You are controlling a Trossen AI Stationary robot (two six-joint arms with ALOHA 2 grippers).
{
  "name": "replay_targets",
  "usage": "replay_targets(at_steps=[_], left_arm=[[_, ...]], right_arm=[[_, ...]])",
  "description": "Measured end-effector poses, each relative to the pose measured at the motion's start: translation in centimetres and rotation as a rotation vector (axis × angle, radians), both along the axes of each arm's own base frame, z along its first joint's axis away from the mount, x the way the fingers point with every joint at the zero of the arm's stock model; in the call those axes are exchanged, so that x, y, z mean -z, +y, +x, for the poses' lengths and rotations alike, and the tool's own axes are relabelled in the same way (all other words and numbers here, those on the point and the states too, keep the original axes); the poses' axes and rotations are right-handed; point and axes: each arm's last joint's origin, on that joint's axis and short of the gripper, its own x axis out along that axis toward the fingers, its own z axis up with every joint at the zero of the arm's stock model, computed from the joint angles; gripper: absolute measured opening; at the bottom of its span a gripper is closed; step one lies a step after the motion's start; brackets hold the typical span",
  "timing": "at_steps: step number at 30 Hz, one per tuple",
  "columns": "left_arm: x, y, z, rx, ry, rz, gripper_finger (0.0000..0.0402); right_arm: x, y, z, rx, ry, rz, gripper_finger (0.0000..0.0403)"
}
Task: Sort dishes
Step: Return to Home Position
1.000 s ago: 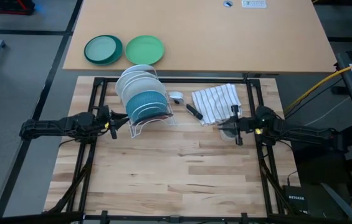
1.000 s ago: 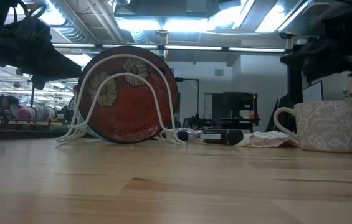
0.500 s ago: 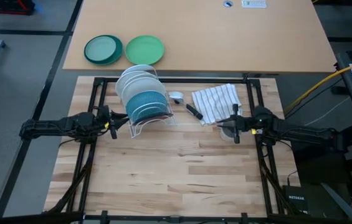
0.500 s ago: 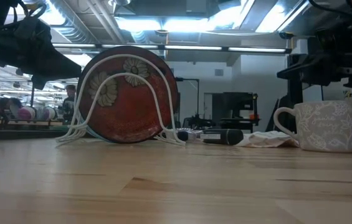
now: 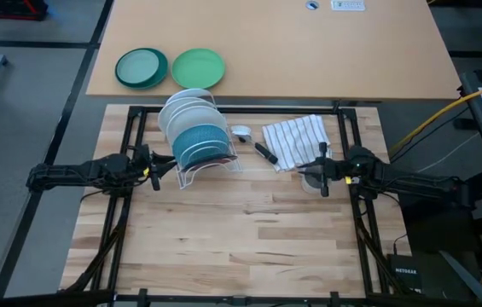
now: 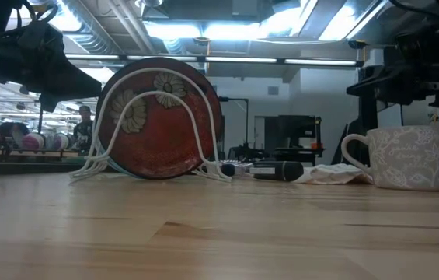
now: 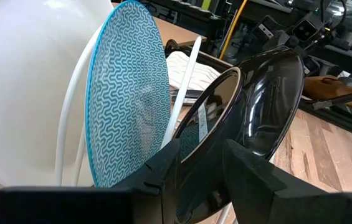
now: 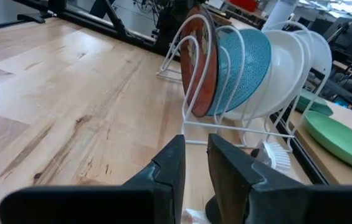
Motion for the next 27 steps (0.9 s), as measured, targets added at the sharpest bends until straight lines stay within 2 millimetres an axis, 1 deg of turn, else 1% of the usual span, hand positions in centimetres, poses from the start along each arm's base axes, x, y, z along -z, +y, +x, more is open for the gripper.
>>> replay_targets(at_steps=[27], left_arm=[[0.0, 0.0, 0.0, 0.000, 0.000, 0.000, 0.0109]], right_arm=[[-1.9, 0.6, -1.7, 0.000, -0.202, -0.070, 0.0074]])
